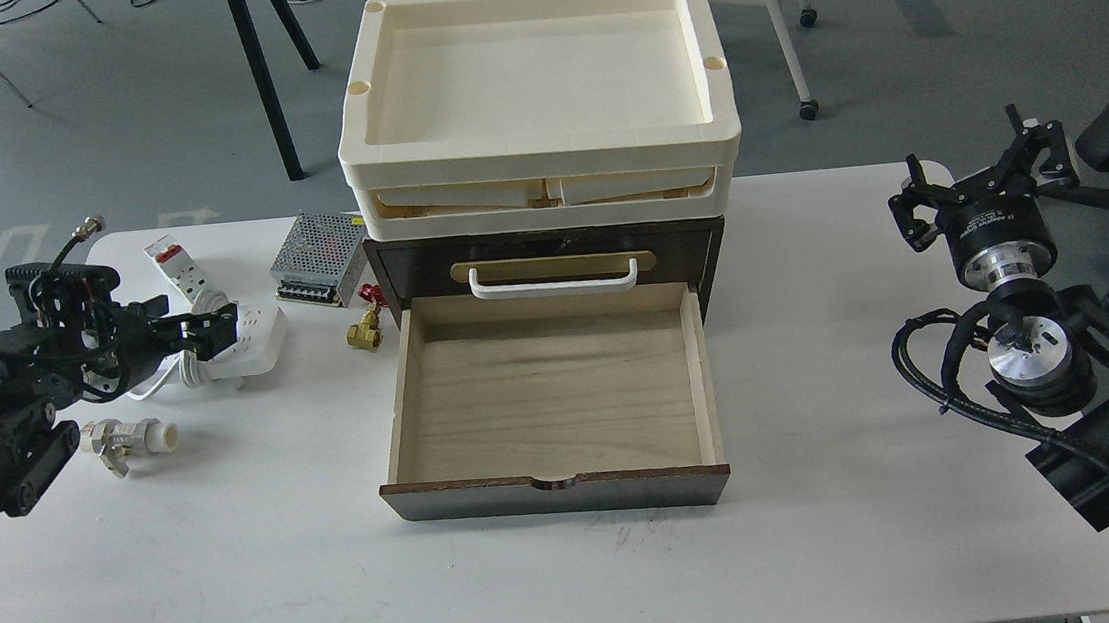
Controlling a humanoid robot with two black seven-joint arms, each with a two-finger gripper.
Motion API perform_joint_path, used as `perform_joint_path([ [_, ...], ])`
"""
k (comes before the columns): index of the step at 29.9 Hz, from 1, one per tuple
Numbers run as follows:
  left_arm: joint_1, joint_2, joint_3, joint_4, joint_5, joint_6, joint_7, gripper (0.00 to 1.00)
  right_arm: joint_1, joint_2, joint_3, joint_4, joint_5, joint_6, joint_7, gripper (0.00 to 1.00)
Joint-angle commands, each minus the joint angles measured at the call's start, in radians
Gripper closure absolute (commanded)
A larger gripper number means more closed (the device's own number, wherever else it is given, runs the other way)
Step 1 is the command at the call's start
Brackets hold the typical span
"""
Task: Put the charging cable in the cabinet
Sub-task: 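Lower the left gripper onto the white power strip and grasp it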
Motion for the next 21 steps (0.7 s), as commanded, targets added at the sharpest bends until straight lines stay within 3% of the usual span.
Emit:
perform_joint_path([
  [1, 0.0, -0.038, 0.001, 0.061, 0.001, 0.005, -0.022, 0.17, 0.0, 0.0, 0.0, 0.0, -0.001, 0.0, 0.001, 0.0],
  [4, 0.002, -0.041, 0.001, 0.067, 0.001, 0.012, -0.037, 0.26, 0.0, 0.0, 0.0, 0.0, 0.0, 0.0, 0.0, 0.0],
  [12, -0.003, -0.038, 0.091, 0.071, -0.011, 0.013, -0.041, 0.61, 0.0, 0.0, 0.0, 0.0, -0.001, -0.001, 0.001, 0.0],
  [17, -0.007, -0.039, 0.097, 0.071, -0.019, 0.015, -0.038, 0.63, 0.0, 0.0, 0.0, 0.0, -0.001, 0.0, 0.001, 0.0],
  [21, -0.012, -0.039, 0.09, 0.094, -0.022, 0.016, -0.041, 0.8, 0.0, 0.0, 0.0, 0.0, -0.001, 0.0, 0.001, 0.0],
])
